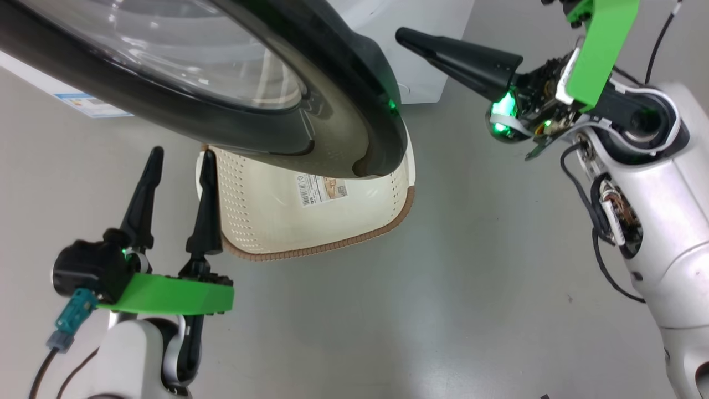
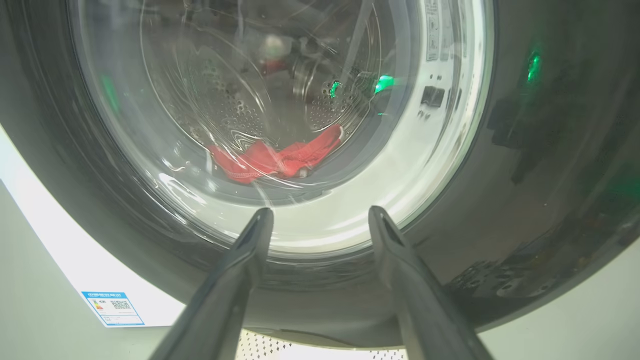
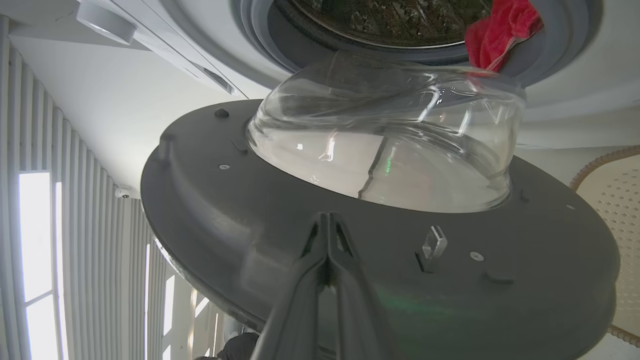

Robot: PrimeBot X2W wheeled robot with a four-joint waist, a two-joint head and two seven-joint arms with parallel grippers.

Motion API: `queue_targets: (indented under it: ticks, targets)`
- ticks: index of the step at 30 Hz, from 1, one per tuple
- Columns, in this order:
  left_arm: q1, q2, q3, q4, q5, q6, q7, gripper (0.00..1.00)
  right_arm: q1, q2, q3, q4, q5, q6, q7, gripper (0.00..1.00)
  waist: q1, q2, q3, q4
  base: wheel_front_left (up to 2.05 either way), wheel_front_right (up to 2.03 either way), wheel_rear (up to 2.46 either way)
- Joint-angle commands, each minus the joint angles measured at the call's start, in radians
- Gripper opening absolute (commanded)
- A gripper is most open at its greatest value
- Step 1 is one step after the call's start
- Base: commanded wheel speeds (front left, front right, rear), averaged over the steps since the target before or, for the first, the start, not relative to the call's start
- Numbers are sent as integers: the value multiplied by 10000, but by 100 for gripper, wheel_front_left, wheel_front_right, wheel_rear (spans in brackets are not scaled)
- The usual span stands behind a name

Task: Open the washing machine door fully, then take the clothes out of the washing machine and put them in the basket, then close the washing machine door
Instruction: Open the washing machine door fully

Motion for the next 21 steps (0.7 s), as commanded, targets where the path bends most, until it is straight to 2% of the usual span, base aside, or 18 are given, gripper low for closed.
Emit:
queue_targets:
  ticks: [1, 11, 21]
  targets:
    - [-77, 267, 264, -218, -39, 23, -49, 100, -158, 239, 13, -153, 33, 67, 122, 0, 0, 0, -5, 32, 0, 0, 0]
    - [-25, 267, 94, -177, -166, 103, -49, 100, -484, 649, -105, 243, -249, 67, 907, 0, 0, 0, -100, 346, 0, 0, 0]
    - [201, 267, 135, -112, -188, 152, -49, 100, -74, 873, -231, 281, -591, 67, 1286, 0, 0, 0, -561, 608, 0, 0, 0]
